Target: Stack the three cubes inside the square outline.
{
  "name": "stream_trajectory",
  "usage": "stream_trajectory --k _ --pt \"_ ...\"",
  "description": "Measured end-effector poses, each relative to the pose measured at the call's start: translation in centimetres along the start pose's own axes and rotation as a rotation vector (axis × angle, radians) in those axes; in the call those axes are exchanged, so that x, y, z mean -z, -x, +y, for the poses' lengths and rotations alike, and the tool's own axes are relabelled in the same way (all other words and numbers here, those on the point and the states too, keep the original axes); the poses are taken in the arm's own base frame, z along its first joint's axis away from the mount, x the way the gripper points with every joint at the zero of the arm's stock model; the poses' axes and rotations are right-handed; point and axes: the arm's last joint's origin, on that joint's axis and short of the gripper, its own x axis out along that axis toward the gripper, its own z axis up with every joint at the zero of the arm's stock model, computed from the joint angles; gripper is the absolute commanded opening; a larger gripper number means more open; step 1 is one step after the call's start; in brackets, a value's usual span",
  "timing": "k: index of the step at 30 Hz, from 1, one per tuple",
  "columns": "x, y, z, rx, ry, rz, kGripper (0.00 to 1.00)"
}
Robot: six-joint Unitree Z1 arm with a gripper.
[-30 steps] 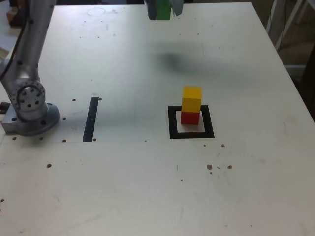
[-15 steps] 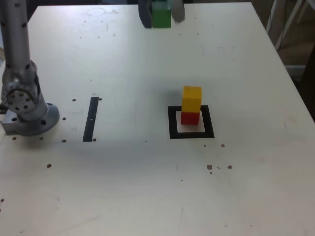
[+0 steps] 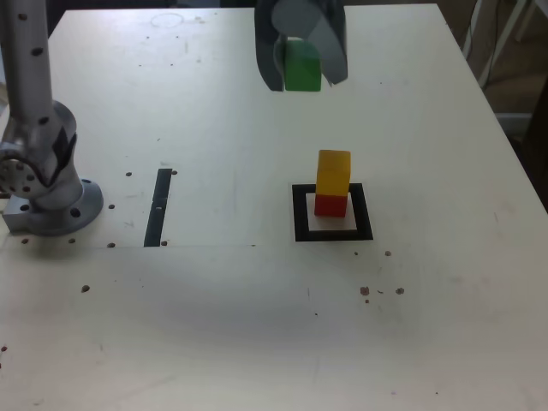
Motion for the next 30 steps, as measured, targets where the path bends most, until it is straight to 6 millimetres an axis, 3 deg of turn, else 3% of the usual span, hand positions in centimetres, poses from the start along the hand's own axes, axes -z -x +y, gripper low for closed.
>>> stream_trajectory --k 10,30 --pt "-2.2 -1.7 -3.8 0.016 -0.055 0.049 0.28" --pt "-5.7 -4.2 -4.5 0.044 -0.08 0.075 0.28"
